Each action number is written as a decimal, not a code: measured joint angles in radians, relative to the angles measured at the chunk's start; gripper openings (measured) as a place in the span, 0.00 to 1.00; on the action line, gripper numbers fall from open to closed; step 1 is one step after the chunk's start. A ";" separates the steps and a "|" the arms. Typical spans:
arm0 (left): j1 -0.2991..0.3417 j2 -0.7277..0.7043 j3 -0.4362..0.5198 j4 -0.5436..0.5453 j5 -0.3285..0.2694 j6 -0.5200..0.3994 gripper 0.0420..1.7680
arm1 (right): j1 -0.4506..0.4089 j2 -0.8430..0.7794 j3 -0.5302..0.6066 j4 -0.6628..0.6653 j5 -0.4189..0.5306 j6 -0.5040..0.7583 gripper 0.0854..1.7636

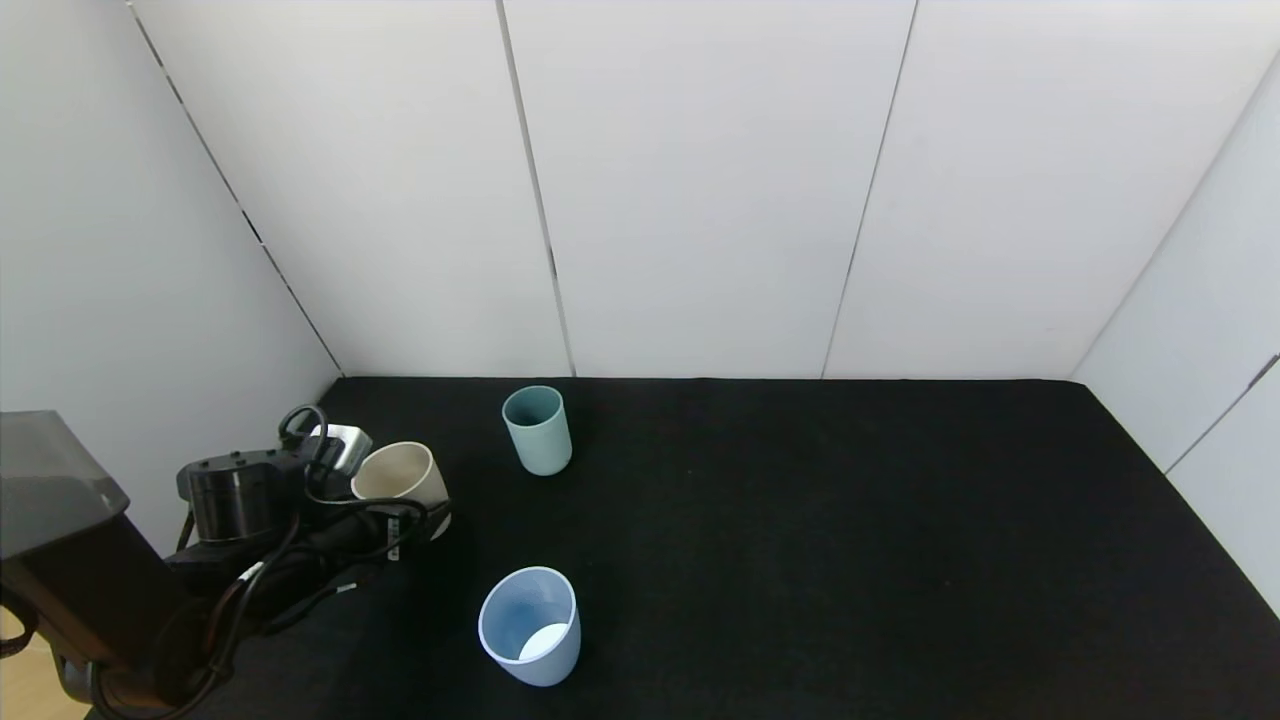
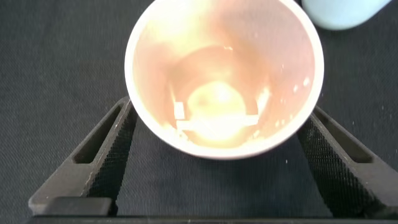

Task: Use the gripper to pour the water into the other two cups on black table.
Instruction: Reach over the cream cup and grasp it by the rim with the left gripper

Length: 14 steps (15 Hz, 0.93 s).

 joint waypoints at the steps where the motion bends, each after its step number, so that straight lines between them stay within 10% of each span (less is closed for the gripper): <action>1: 0.000 0.002 -0.008 0.000 0.000 0.000 0.97 | 0.000 0.000 0.000 0.000 0.000 0.000 0.97; 14: 0.000 0.037 -0.067 0.000 -0.004 -0.001 0.97 | 0.000 0.000 0.000 0.000 0.000 0.000 0.97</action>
